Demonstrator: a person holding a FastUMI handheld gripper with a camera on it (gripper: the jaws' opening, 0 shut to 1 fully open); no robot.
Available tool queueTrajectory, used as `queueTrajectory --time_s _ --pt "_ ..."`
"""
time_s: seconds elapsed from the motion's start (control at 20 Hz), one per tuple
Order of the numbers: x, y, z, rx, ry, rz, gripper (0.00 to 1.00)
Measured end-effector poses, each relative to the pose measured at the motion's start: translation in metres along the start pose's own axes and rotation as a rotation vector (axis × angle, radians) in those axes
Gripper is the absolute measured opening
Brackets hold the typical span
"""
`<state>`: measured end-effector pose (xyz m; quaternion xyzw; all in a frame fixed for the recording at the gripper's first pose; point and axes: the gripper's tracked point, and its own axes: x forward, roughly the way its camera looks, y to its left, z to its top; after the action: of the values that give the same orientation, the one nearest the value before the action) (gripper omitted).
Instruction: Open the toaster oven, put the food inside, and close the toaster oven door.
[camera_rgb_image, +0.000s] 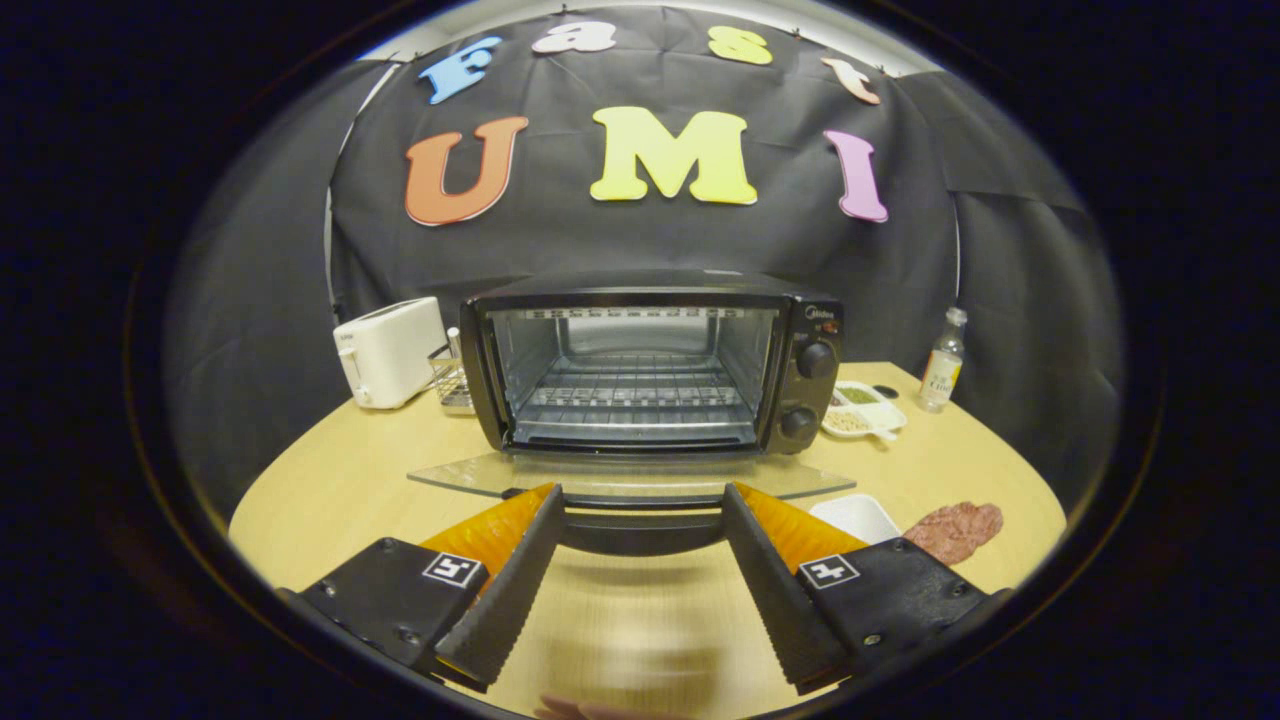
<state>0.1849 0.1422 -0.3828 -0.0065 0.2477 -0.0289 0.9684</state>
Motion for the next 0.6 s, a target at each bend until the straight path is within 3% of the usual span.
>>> queueTrajectory --time_s 0.25,0.45,0.6 --pt "0.004 -0.001 -0.029 0.008 0.050 -0.002 1.00" --pt "0.013 -0.001 -0.068 0.018 0.165 -0.007 0.99" --pt "0.013 0.000 -0.066 0.019 0.151 -0.007 0.99"
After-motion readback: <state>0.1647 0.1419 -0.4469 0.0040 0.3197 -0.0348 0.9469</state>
